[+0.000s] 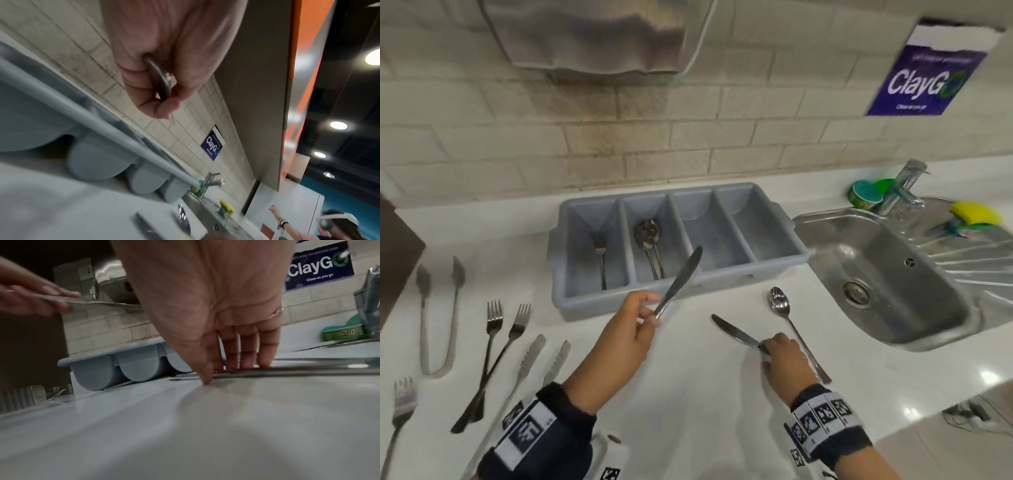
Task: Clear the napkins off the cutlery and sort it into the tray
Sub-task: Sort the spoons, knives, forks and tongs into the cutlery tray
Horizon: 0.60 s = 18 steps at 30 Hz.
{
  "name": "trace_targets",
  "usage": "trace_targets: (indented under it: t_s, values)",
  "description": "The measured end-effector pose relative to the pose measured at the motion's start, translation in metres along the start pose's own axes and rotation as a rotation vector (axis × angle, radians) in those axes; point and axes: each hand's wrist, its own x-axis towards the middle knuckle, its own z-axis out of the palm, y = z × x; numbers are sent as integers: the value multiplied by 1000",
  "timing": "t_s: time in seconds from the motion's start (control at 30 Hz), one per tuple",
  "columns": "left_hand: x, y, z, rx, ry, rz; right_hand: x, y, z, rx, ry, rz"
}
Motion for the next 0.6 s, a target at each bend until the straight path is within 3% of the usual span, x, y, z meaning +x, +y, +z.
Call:
trace_targets:
  t_s: [0.13, 0.23, 0.4, 0.5, 0.6]
  values:
    - [77, 41, 41, -75, 12, -75, 2, 11, 0, -134, -53, 5]
    - [135, 52, 75, -119, -28, -170, 1, 20, -5, -141, -52, -72]
    - [209, 52, 109, 315, -116, -354, 7, 62, -14, 371, -35, -198]
    - [222, 51, 121, 575, -174, -393, 10, 94, -35, 588, -74, -200]
    - [224, 52, 128, 689, -216, -404, 23, 118, -64, 696, 19, -201]
